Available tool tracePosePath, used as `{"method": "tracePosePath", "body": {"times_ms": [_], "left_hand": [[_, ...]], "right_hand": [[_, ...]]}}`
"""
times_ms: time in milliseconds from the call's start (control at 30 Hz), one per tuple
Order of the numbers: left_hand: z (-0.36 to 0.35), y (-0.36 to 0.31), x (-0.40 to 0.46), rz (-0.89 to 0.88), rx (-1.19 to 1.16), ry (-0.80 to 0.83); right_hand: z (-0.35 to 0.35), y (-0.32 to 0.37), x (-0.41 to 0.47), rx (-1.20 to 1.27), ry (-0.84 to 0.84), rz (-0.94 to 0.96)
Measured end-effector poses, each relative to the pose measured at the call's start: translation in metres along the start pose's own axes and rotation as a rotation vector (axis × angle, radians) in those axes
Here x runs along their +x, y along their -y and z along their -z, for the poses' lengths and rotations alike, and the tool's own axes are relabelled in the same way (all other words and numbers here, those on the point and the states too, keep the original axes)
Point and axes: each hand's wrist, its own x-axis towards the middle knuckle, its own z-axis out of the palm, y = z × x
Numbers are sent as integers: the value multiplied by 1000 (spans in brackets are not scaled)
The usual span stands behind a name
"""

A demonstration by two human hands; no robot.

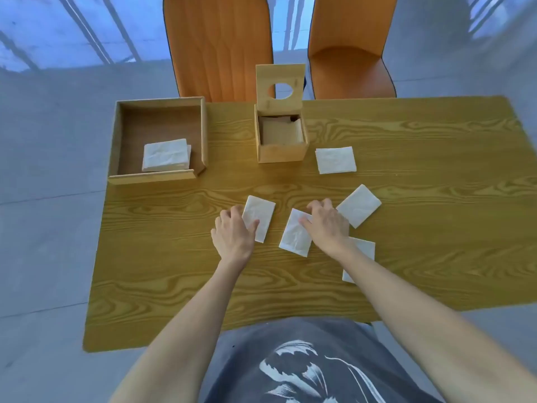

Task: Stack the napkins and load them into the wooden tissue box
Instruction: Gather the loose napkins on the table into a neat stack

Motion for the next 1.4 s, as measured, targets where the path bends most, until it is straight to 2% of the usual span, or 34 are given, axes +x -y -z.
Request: {"method": "tracePosePath", "body": {"times_ms": [167,333,467,700,833,1000,1133,1267,1400], "left_hand": [[1,1,4,66,-15,31],[-2,1,10,142,-112,145],[-2,3,2,137,-213,167],[1,17,-7,93,-583,296],[-7,24,-16,155,-808,363],[-12,23,-21,197,-934,434],[-14,18,-27,205,-983,520],[-12,16,-38,221,-1037,576],[-13,14,-44,228,-1024,577]], "right_hand": [[-5,2,-2,-26,-19,-25],[-7,0,-4,25,-60,-29],[-8,-4,-9,83,-57,-40],[-4,-23,-26,401,117,-67],[8,-38,-31,693,317,-94],[26,-32,-32,771,516,35],[22,-15,-26,847,618,61],[7,-4,-18,771,540,95],[-6,1,-15,829,469,31]]}}
